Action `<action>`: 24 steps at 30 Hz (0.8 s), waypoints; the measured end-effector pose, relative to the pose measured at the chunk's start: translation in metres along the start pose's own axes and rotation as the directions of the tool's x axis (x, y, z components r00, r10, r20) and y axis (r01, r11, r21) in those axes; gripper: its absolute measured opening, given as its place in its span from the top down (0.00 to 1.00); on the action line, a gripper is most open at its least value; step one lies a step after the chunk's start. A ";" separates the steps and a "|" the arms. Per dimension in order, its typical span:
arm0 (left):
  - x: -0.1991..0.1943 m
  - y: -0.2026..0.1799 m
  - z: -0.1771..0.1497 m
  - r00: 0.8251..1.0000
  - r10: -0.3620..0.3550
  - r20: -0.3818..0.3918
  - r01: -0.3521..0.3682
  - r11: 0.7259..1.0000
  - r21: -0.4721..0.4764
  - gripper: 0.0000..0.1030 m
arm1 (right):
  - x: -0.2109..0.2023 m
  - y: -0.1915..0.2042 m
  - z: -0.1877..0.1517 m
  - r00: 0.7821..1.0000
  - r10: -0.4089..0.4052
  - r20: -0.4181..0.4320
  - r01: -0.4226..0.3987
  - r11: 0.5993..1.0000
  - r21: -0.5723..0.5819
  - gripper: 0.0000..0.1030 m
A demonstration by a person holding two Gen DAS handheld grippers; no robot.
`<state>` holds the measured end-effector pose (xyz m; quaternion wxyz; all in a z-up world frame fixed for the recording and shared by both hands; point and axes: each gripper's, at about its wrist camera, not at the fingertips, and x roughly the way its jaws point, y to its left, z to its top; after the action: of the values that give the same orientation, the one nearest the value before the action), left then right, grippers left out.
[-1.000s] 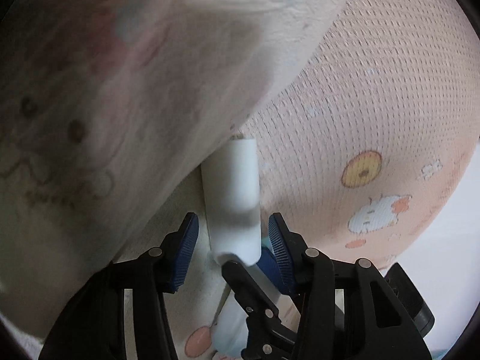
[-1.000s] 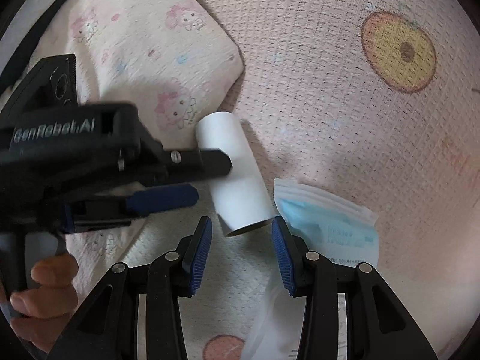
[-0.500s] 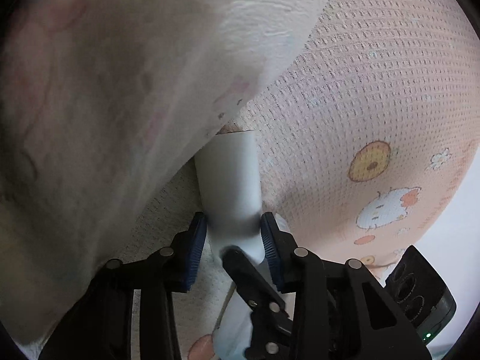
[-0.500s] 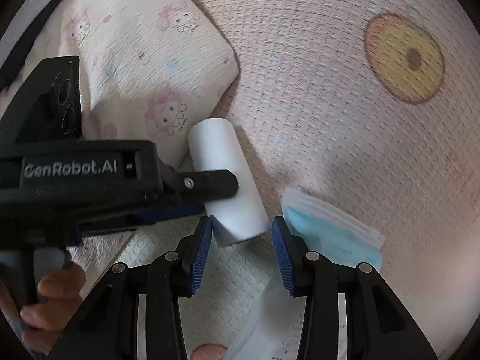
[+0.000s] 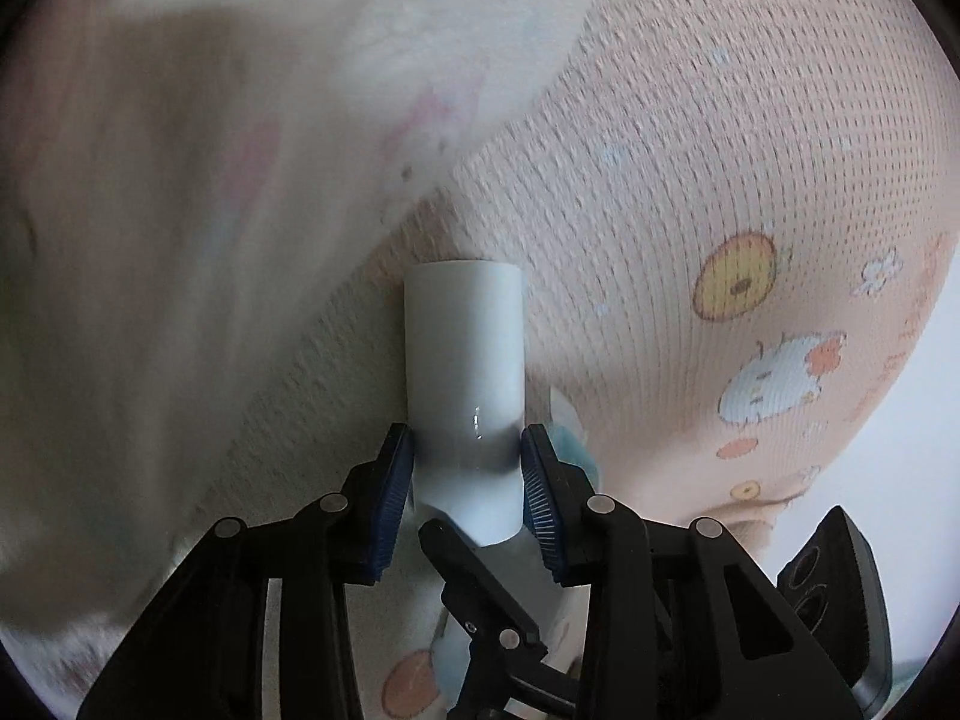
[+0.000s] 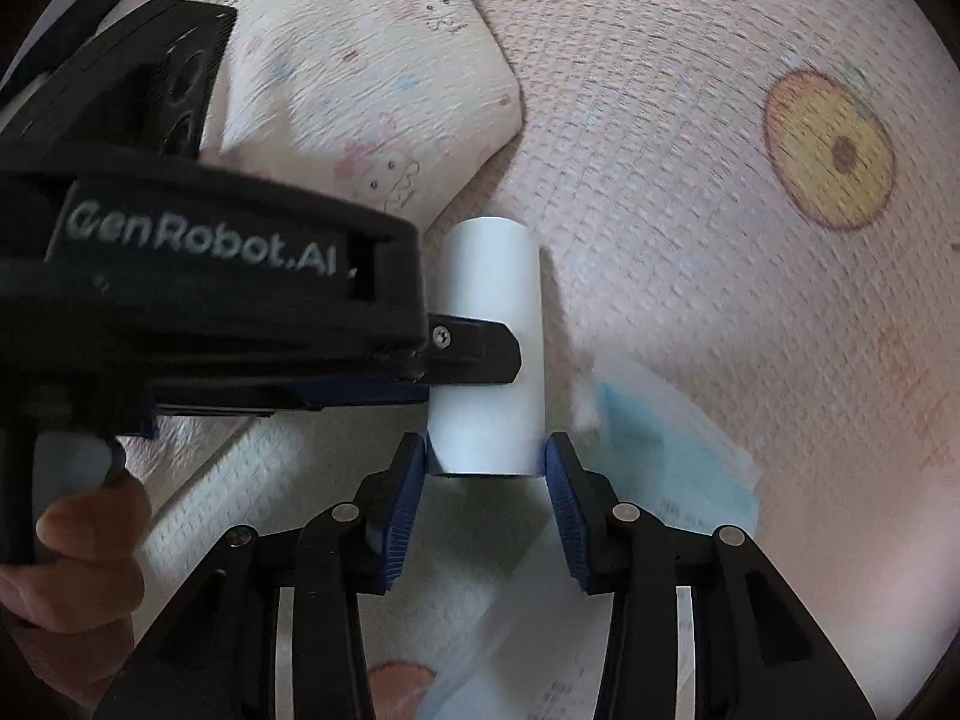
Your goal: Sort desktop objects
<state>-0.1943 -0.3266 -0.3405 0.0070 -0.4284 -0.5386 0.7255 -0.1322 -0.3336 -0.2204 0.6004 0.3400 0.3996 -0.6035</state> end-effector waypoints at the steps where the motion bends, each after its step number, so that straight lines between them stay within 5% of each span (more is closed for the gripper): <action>1: 0.000 0.000 -0.003 1.000 0.001 -0.009 -0.001 1.000 0.006 0.60 | -0.001 0.000 -0.003 1.000 -0.002 0.000 0.002 1.000 0.010 0.62; 17: -0.001 -0.004 -0.098 0.989 0.027 -0.148 -0.016 0.997 0.074 0.62 | -0.043 0.001 -0.054 0.995 0.100 -0.011 -0.094 0.964 0.249 0.64; 24: 0.002 -0.016 -0.154 0.982 0.050 -0.183 -0.029 0.993 0.116 0.64 | -0.079 0.052 -0.131 0.996 0.087 -0.024 -0.077 0.957 0.279 0.64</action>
<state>-0.1059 -0.1998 -0.3367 0.0669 -0.5036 -0.4852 0.7117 -0.0853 -0.1794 -0.2131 0.5639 0.4482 0.3071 -0.6220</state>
